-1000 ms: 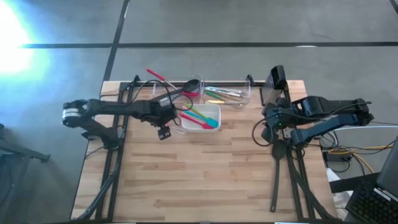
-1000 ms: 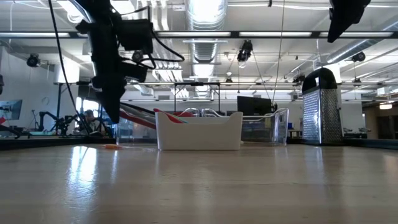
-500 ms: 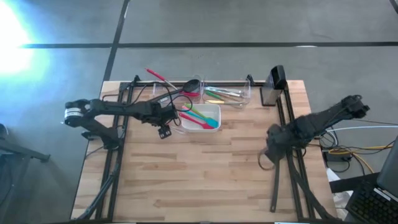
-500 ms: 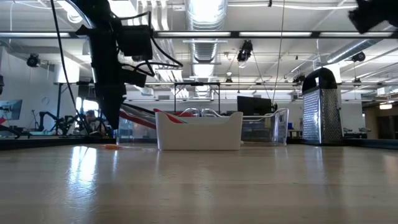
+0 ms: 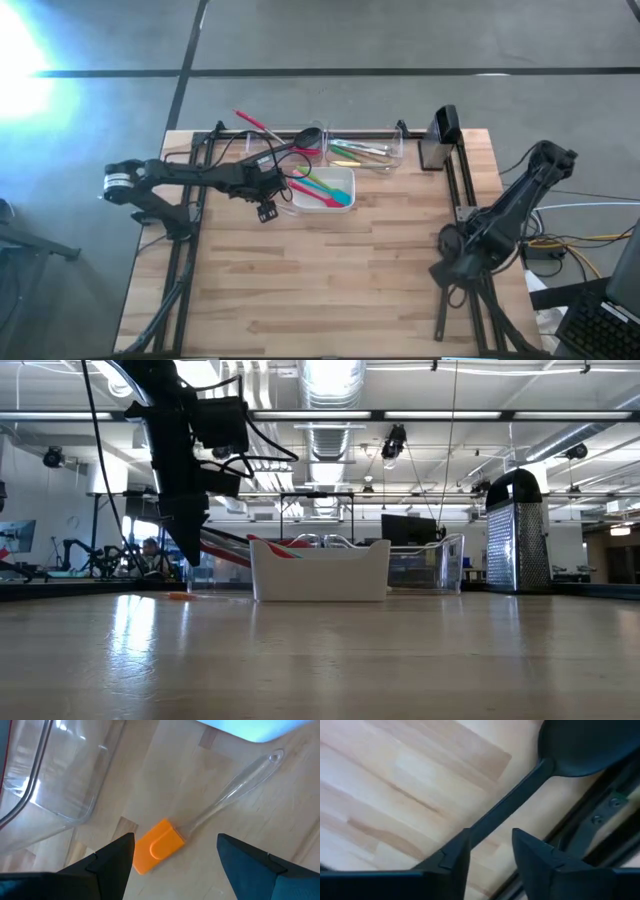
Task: Pick & Place Kitchen Items
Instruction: Put the black serving spoon into the left transparent bin
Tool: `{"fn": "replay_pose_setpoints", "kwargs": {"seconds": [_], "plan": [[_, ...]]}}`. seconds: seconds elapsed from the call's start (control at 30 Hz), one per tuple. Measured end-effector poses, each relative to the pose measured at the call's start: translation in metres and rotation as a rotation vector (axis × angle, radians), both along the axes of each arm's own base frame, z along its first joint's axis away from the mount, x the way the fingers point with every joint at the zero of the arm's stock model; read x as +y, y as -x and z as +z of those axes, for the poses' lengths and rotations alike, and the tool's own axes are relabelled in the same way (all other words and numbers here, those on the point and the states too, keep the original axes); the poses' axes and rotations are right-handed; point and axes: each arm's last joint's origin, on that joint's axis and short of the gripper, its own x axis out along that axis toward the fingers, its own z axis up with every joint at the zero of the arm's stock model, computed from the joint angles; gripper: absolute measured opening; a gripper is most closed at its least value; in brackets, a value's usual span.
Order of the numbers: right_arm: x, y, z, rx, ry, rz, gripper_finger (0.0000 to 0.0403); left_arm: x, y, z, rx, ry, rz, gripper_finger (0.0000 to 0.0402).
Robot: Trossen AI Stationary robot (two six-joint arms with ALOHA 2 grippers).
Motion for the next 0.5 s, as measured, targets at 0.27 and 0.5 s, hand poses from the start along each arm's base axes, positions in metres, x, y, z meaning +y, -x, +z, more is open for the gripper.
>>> {"fn": "replay_pose_setpoints", "kwargs": {"seconds": [0.27, 0.5], "plan": [[-0.003, 0.005, -0.035, 0.006, -0.018, -0.067, 0.0200, 0.000, 0.000, 0.000, -0.004, 0.011, 0.002, 0.0287], [-0.009, 0.011, -0.057, 0.043, -0.022, -0.096, 0.0212, 0.000, 0.000, 0.000, -0.008, 0.018, 0.006, 0.0287]]}}
